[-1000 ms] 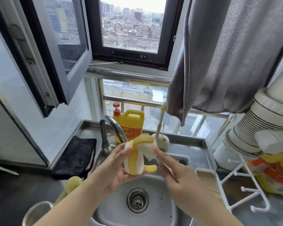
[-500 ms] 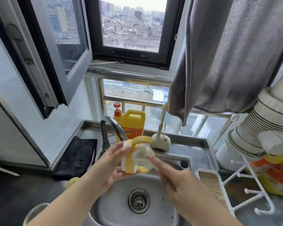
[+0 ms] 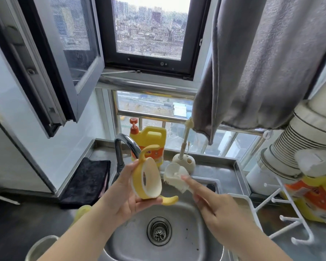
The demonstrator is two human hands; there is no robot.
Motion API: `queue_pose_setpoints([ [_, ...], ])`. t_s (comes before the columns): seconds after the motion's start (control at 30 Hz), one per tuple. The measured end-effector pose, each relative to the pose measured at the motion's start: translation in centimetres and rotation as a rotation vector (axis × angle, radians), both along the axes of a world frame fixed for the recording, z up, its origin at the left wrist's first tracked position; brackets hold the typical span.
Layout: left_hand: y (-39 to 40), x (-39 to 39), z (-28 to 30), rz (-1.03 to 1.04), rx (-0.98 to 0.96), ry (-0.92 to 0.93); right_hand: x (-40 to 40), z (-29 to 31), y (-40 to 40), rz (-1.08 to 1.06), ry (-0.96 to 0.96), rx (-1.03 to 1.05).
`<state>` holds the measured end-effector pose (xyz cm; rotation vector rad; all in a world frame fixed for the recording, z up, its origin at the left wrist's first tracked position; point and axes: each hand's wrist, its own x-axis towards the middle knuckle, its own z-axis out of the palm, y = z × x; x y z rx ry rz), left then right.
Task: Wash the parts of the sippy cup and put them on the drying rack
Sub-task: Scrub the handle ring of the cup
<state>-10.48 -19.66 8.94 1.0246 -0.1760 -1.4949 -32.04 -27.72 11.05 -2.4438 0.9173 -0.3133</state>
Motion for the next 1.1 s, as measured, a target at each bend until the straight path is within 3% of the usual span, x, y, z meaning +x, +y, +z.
queue_pose_setpoints([
  [0.23,0.0,-0.3,0.6,-0.121,0.003,-0.146,1.3,1.7,0.5,0.147,0.314,-0.197],
  [0.4,-0.1,0.2,0.8,-0.025,-0.009,-0.248,1.5,2.0,1.9,0.24,0.201,0.215],
  [0.53,0.3,0.1,0.9,-0.122,-0.014,-0.326,1.9,1.7,0.7,0.17,0.219,0.099],
  [0.63,-0.1,0.2,0.8,-0.081,0.011,-0.3,2.3,1.1,0.2,0.14,0.197,0.043],
  [0.77,0.1,0.4,-0.2,-0.026,0.035,-0.272,2.7,0.6,1.5,0.202,0.185,0.148],
  [0.93,0.4,0.7,-1.1,-0.015,0.032,-0.251,3.4,-0.8,0.6,0.161,0.198,0.116],
  [1.1,0.6,1.1,-2.4,0.071,0.03,-0.216,3.4,-2.4,1.4,0.152,0.094,0.306],
])
